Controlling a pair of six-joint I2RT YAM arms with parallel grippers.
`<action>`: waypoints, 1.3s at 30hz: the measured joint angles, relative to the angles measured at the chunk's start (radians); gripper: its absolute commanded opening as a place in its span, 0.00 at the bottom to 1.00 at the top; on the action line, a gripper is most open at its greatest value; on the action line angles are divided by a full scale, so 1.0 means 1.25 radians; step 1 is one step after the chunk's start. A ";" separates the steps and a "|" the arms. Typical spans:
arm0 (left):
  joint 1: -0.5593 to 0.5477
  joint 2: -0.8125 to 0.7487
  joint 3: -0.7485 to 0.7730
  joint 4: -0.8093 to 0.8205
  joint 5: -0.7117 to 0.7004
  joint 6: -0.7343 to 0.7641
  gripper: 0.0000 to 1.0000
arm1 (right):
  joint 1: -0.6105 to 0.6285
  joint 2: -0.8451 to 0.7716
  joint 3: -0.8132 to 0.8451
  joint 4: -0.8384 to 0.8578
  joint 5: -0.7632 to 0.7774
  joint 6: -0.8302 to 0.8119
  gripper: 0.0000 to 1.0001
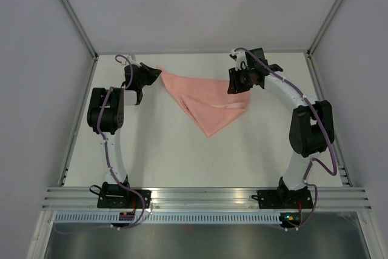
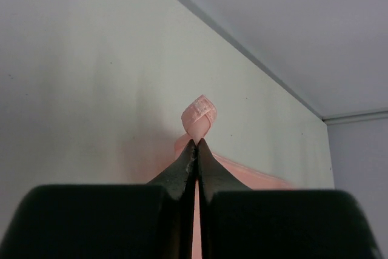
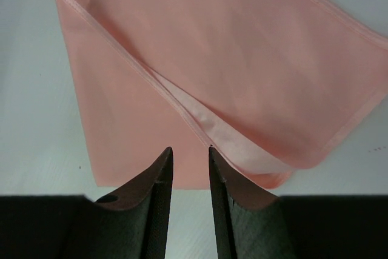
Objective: Fold the napkin, place the utensils inside, and roll it up
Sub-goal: Fold the napkin at the center of the board.
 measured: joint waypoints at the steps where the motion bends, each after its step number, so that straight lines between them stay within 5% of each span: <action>1: 0.000 -0.006 -0.012 0.021 0.010 -0.002 0.02 | 0.017 0.007 0.002 -0.002 0.001 -0.001 0.36; 12: -0.004 -0.027 -0.103 0.221 0.114 -0.040 0.02 | 0.173 0.119 0.045 -0.020 0.023 -0.003 0.35; 39: -0.109 -0.060 -0.199 0.437 0.224 -0.092 0.02 | 0.216 0.254 0.123 0.165 -0.145 0.182 0.28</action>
